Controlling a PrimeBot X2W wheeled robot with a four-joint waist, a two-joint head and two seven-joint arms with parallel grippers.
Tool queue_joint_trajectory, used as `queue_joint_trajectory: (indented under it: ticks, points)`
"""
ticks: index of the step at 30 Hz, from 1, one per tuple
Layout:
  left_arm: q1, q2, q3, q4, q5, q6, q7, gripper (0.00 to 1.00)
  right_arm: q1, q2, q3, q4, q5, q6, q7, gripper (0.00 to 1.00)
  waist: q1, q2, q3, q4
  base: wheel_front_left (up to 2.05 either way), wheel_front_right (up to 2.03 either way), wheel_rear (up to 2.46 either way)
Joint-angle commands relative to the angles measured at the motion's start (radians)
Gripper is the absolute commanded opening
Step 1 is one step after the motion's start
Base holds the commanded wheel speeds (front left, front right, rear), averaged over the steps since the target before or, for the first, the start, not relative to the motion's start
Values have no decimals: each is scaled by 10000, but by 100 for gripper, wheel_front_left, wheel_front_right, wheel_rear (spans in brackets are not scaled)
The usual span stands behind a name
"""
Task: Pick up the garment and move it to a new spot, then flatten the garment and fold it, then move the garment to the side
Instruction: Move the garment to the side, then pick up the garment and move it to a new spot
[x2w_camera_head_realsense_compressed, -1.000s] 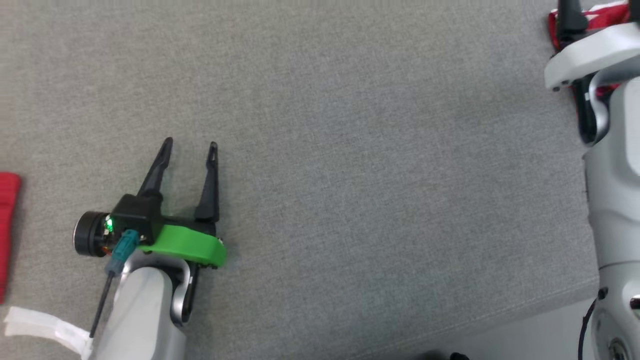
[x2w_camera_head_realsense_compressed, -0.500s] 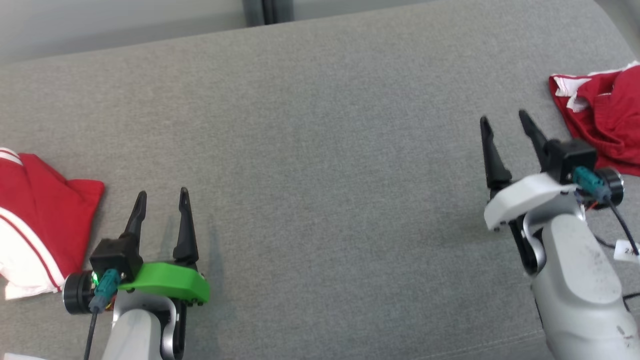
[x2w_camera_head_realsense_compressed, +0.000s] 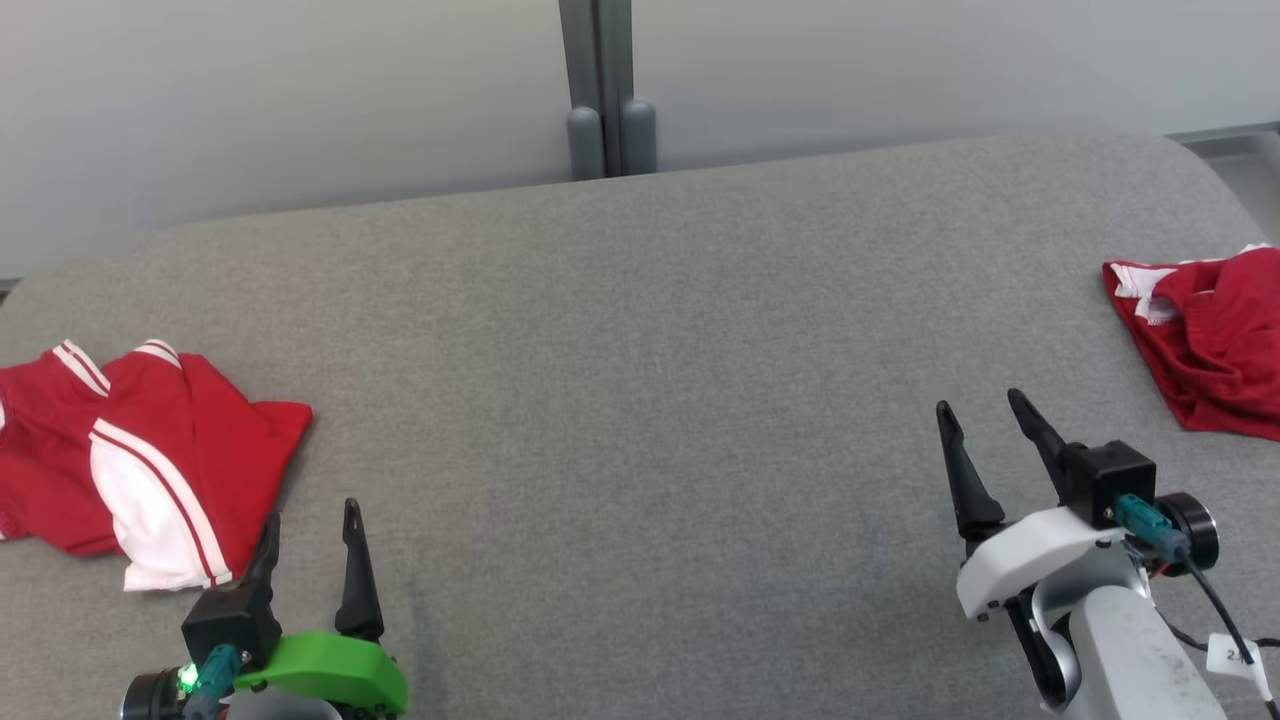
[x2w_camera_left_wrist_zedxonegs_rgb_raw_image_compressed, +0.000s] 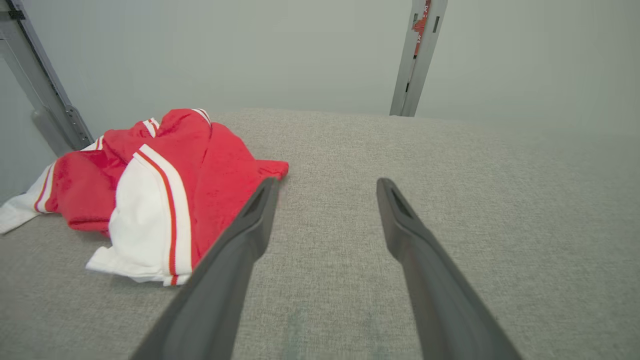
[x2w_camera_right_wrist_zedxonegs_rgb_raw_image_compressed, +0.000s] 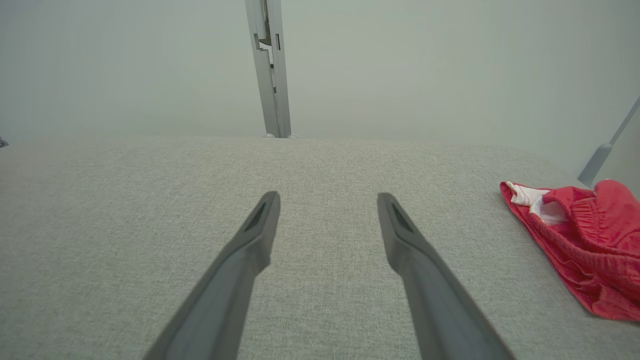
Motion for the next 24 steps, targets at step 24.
queue_joint_trajectory:
  ticks: [24]
  points:
    - [152, 27, 203, -157, -566, 200, 1, 100, 451, 8, 733, -419, 316, -19, -19, 100, 0, 0, 405, 2639, 0, 0, 0]
